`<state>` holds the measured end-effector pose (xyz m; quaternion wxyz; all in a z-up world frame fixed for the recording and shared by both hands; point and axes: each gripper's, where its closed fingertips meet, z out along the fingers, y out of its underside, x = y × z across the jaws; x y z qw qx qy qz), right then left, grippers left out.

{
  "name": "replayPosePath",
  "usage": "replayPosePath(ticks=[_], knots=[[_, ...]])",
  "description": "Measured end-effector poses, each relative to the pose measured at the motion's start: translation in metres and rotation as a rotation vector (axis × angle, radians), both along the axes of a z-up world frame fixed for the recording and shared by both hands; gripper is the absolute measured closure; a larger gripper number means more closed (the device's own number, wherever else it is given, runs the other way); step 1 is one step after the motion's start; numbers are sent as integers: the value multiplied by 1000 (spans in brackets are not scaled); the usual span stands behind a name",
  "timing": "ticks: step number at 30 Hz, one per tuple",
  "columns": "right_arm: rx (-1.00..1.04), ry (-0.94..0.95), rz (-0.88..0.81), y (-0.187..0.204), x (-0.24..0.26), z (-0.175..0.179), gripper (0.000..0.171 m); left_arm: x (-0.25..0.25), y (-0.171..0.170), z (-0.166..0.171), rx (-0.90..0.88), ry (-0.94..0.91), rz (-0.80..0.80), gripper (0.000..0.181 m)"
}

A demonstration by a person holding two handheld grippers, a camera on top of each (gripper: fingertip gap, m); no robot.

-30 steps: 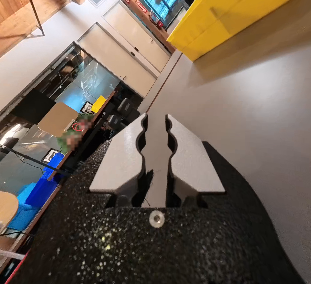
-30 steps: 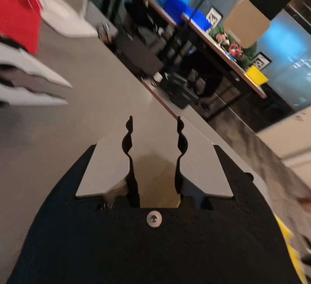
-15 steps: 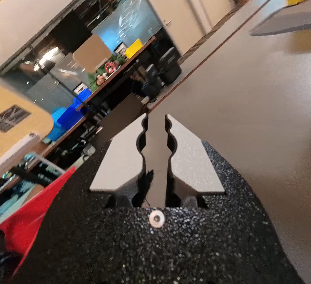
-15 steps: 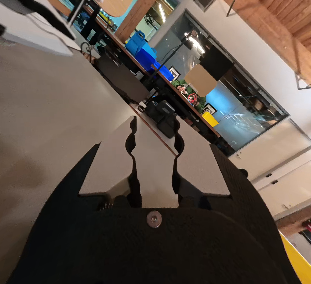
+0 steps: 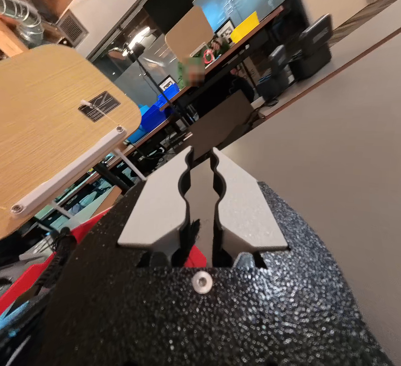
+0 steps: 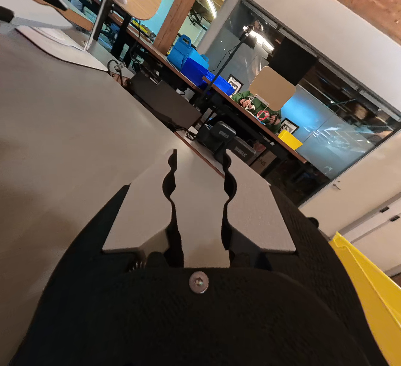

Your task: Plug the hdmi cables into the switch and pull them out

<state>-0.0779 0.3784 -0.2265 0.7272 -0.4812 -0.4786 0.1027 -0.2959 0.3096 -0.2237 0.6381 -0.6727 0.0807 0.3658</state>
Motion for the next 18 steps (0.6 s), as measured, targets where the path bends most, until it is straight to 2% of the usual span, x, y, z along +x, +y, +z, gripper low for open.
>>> replayPosePath(ticks=[5, 12, 18], knots=[[-39, 24, -9, 6, 2, -1, 130, -16, -1, -1, -3, -19, 60, 171], [-41, 32, -7, 7, 5, 0, 130, 67, -1, 4, -67, 42, -206, 170], [-48, 42, 11, 6, 6, 1, 131, 159, -11, -7, -278, -190, -517, 163]])
